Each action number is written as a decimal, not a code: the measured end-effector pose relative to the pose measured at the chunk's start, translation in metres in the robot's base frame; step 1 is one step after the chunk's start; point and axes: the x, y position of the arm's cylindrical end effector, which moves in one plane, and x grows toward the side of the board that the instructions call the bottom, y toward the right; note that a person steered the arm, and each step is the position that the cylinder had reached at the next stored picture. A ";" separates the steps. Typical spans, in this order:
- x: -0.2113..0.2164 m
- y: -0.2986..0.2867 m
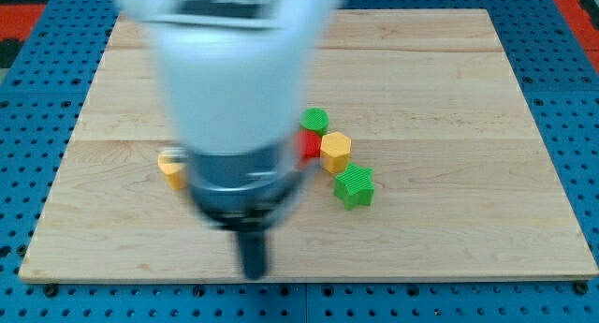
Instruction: Move the red star top left to the red circle
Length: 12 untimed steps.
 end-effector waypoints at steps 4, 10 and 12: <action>-0.050 -0.044; -0.163 0.041; -0.164 0.087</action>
